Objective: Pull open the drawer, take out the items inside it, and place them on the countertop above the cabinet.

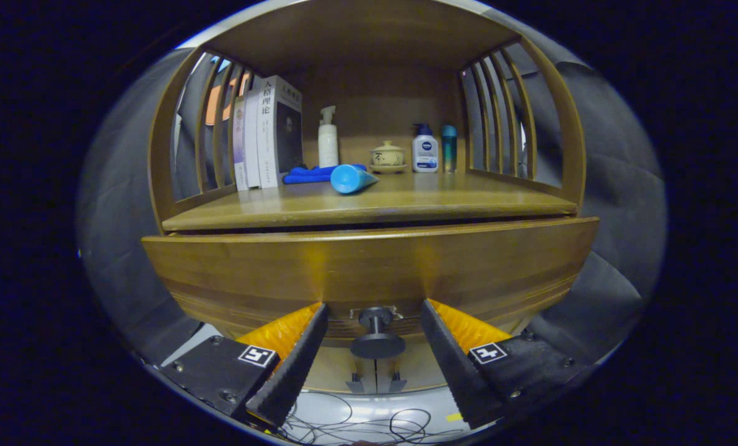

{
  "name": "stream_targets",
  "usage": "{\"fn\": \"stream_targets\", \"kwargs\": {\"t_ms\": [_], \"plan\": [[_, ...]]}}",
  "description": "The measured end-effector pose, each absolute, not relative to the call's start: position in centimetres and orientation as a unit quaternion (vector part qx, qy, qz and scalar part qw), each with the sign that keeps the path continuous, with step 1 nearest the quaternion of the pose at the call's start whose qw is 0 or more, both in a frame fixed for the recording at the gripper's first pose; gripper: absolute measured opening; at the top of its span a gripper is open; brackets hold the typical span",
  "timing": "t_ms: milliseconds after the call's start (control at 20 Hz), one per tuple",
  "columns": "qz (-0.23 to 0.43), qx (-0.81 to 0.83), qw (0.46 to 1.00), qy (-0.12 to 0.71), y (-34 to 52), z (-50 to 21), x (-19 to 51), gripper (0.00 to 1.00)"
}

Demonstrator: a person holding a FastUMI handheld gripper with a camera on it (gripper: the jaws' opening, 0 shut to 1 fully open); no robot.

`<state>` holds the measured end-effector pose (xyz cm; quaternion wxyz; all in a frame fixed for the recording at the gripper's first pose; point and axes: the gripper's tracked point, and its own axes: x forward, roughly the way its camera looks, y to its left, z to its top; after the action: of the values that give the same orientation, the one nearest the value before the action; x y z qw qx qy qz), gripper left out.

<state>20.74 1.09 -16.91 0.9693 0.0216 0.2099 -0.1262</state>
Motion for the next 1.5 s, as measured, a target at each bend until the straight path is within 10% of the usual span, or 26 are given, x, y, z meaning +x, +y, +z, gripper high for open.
{"fn": "stream_targets", "kwargs": {"t_ms": [1500], "plan": [[-0.040,0.011,0.993,0.110,4.8,-5.8,9.2,1.00]]}}
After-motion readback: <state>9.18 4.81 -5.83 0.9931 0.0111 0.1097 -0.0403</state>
